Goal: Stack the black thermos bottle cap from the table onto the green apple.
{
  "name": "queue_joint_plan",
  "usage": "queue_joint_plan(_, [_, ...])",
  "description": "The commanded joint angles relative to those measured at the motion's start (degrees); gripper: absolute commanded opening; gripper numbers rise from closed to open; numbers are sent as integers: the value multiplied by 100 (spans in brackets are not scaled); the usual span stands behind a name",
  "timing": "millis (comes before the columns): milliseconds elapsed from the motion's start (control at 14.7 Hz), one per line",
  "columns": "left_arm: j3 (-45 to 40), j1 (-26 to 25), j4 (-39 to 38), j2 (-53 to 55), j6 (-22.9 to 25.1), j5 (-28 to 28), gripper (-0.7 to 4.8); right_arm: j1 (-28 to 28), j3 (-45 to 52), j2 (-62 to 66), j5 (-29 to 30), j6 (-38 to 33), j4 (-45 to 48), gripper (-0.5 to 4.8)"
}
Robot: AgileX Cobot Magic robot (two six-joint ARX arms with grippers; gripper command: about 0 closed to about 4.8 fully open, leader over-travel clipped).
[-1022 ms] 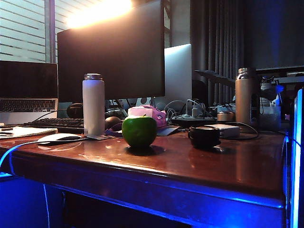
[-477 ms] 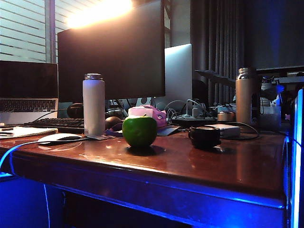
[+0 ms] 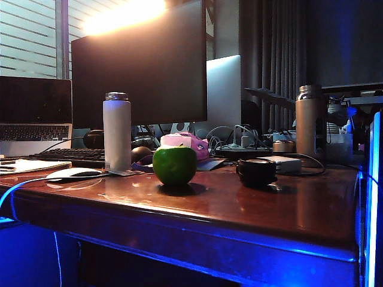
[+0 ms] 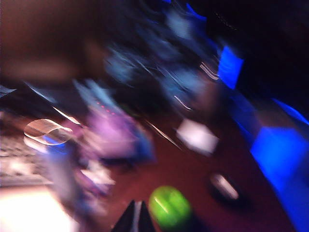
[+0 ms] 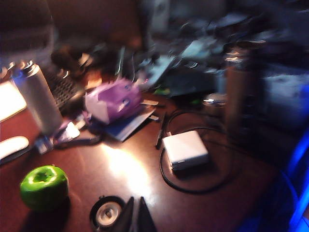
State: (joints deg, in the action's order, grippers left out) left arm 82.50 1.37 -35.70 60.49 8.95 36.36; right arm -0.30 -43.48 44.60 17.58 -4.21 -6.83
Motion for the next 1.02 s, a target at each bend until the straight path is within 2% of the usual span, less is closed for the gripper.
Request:
queue_joint_plan(68, [894, 302, -1764, 407, 717, -435, -3, 9, -538, 1158, 509, 474, -87, -1])
queue_joint_plan(136, [933, 481, -1897, 442, 776, -977, -3, 76, -654, 1530, 603, 577, -63, -1])
queue_joint_plan(341, [933, 850, -2166, 501, 769, -1777, -3, 573, -857, 2404, 664, 1237, -107, -1])
queue_joint_plan(477, [935, 855, -2039, 605, 509, -1856, -3, 968, -918, 2905, 647, 1384, 68, -1])
queue_joint_plan(613, [935, 855, -1985, 623, 514, -1867, -3, 1012, -922, 3193, 568, 1281, 623, -1])
queue_joint_plan(681, [935, 881, -1867, 623, 260, -1858, -3, 1012, -925, 3348, 431, 1443, 769, -1])
queue_joint_plan(886, [935, 960, -1585, 623, 151, -1856, -3, 1078, -925, 3847, 365, 1963, 658, 16])
queue_joint_plan(954, [935, 960, -1539, 625, 151, -1853, -3, 1143, -925, 3980, 293, 1969, 629, 133])
queue_joint_plan(1022, [935, 960, -1488, 625, 151, -1851, -3, 1215, -925, 4105, 280, 1976, 658, 400])
